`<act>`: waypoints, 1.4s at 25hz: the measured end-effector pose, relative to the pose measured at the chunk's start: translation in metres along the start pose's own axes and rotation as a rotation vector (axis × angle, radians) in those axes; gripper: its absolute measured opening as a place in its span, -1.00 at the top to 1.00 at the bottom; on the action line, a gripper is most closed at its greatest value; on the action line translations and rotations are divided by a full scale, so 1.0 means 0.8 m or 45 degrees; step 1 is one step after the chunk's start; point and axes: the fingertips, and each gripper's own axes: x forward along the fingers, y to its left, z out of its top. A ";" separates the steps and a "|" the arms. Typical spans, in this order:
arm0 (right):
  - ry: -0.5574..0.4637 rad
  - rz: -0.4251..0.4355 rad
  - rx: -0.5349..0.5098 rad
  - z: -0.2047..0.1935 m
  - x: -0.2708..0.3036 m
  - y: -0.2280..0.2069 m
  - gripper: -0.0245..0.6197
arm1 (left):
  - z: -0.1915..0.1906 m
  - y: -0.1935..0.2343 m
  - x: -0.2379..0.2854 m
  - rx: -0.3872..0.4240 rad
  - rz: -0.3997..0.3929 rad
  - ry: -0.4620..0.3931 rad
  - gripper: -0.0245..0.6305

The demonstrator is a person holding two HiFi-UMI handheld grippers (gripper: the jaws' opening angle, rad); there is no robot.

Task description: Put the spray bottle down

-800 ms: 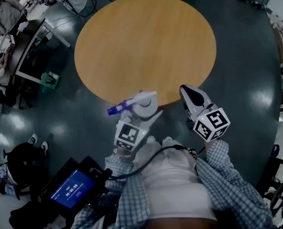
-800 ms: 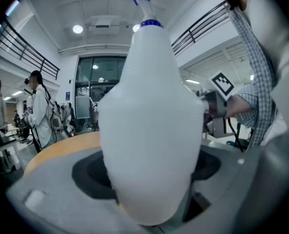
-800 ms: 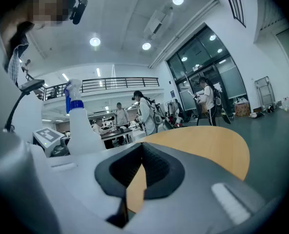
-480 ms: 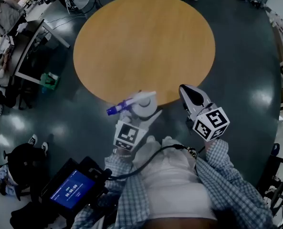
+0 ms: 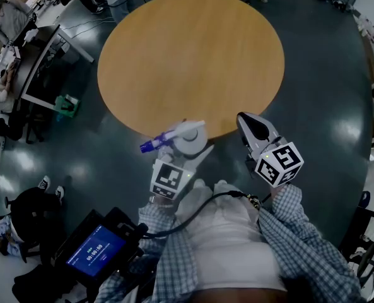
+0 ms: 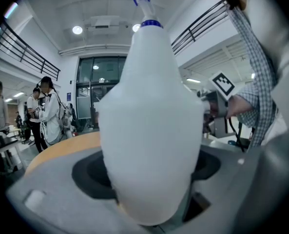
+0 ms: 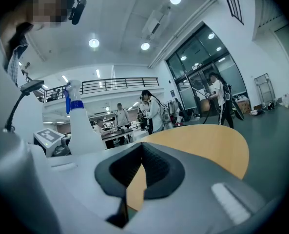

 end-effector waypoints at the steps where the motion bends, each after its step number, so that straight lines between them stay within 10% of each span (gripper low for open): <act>1: 0.001 0.006 0.000 0.000 0.001 0.001 0.91 | -0.001 0.002 -0.001 -0.004 0.005 0.000 -0.33; 35: 0.066 -0.054 -0.010 0.006 0.026 -0.070 0.91 | -0.008 0.062 0.091 -0.017 -0.005 -0.057 -0.33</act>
